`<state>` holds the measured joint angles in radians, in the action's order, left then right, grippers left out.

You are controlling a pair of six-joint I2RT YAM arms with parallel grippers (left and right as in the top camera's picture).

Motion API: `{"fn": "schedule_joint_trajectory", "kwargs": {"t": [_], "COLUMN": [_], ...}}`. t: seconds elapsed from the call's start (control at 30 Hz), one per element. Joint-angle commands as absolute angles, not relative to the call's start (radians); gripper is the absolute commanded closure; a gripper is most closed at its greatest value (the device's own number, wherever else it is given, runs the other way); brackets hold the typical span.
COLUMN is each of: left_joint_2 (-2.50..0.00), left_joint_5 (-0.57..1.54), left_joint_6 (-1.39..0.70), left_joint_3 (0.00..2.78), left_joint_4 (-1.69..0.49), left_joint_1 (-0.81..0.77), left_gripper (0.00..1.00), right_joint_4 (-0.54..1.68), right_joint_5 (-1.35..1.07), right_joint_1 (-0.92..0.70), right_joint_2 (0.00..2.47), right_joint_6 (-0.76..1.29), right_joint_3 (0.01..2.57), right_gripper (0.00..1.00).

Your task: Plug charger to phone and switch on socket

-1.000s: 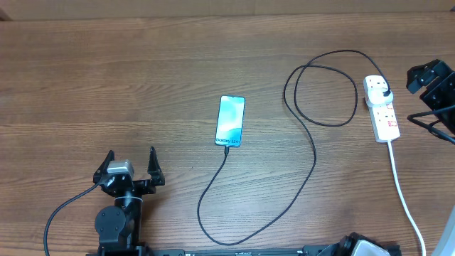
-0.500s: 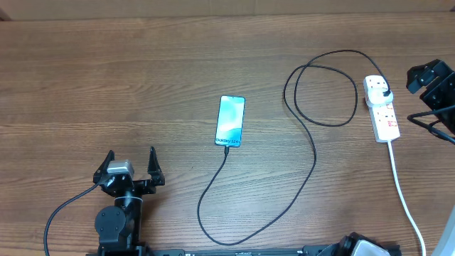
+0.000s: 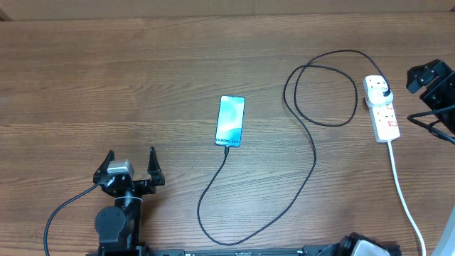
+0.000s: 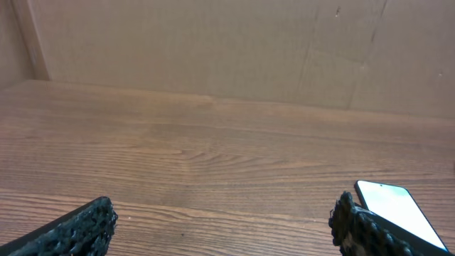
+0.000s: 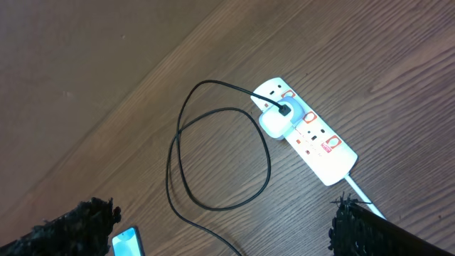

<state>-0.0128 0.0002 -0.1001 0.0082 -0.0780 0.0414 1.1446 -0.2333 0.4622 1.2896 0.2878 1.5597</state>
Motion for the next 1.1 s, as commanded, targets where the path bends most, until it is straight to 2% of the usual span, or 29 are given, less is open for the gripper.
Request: {"fn": "schedule_joint_trajectory", "kwargs": {"t": [0.0, 0.23, 0.53, 0.77, 1.07], "left_joint_2": [-0.004, -0.004, -0.004, -0.004, -0.004], "left_joint_5": [-0.003, -0.004, -0.003, -0.004, -0.004], "left_joint_6": [-0.082, -0.082, -0.082, -0.082, -0.082], "left_joint_3": [0.005, 0.005, 0.005, 0.005, 0.005], "left_joint_4": [-0.078, -0.078, -0.078, -0.078, -0.078], "left_joint_1": [0.047, 0.047, 0.047, 0.047, 0.047], "left_gripper": [0.0, 0.0, 0.0, 0.0, 0.0], "right_joint_4": [1.14, 1.119, 0.938, 0.564, 0.01], "right_joint_5": [-0.238, -0.237, -0.263, -0.263, -0.262], "right_joint_1": [0.458, 0.458, 0.37, 0.219, 0.067], "right_joint_2": [1.293, 1.291, 1.195, 1.01, 0.733], "right_joint_6": [0.292, 0.292, 0.292, 0.292, 0.285], "right_joint_3": [1.568, 1.568, 1.462, 1.181, 0.673], "right_gripper": [0.0, 0.0, 0.0, 0.0, 0.0]}}
